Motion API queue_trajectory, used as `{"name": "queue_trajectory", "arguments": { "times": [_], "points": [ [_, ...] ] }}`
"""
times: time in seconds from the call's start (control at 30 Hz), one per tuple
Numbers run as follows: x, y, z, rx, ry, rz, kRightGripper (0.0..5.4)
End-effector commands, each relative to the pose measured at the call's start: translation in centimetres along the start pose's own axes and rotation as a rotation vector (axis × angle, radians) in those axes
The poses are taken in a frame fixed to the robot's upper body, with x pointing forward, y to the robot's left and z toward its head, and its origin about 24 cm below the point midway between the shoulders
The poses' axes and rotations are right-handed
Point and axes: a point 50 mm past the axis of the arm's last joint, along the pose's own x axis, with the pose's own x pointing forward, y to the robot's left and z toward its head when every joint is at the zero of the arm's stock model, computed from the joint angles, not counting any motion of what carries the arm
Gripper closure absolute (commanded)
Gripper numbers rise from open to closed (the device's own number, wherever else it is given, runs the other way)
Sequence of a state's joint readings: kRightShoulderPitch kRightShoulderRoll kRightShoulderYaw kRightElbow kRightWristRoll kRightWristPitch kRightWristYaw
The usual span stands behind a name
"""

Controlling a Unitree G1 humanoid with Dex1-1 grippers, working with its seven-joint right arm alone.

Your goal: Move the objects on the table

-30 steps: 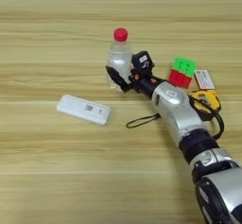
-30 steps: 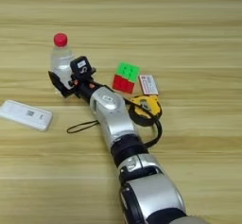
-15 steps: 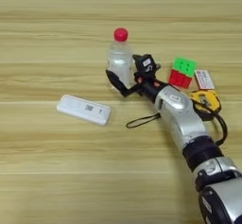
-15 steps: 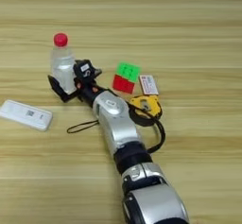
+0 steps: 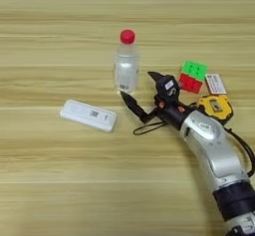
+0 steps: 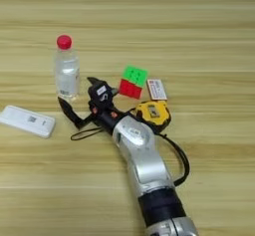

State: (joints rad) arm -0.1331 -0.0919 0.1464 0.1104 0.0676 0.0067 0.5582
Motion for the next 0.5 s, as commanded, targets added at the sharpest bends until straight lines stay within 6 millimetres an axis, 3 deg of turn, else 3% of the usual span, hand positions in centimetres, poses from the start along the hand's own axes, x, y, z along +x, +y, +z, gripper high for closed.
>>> {"name": "queue_trajectory", "arguments": {
  "times": [0.03, 0.3, 0.5],
  "points": [
    [-1.02, 0.31, 3.15, -0.078, -0.066, 0.066, 0.06],
    [-1.35, 1.21, 3.26, -0.013, 0.008, 0.188, 0.06],
    [-0.72, 0.52, 3.31, -0.048, 0.076, 0.219, 0.06]
  ]
}}
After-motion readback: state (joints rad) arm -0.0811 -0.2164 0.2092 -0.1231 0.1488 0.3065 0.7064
